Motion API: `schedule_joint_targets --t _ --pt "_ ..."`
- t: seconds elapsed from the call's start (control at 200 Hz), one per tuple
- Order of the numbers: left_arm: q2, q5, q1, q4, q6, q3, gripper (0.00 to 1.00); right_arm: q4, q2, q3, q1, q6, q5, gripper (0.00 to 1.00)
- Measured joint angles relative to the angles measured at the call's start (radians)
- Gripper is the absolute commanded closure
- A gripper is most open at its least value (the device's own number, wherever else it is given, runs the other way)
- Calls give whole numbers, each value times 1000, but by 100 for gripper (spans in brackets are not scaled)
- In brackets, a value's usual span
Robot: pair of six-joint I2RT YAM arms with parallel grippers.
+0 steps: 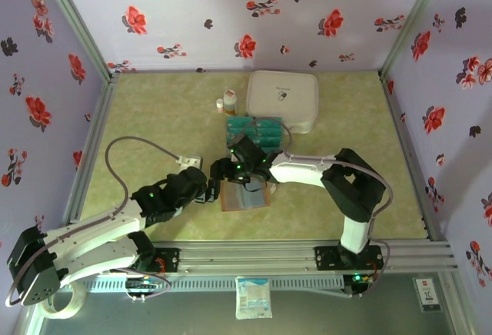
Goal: Put the credit cards into the card holder
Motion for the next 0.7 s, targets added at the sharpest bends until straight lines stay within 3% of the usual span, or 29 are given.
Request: schedule_joint_targets --t 0.175,0.35,0.525,0.7 --pt "-2 5 6 -16 0 -3 0 -2 19 9 8 10 3 42" --pt "-8 1 19 11 -5 -1 0 -143 0 101 4 -49 32 40" --pt "41 -11 30 42 -7 34 0 -273 -154 145 -34 -119 43 40" --pt "130 -10 32 51 -3 87 0 -350 -337 129 -151 -165 82 39"
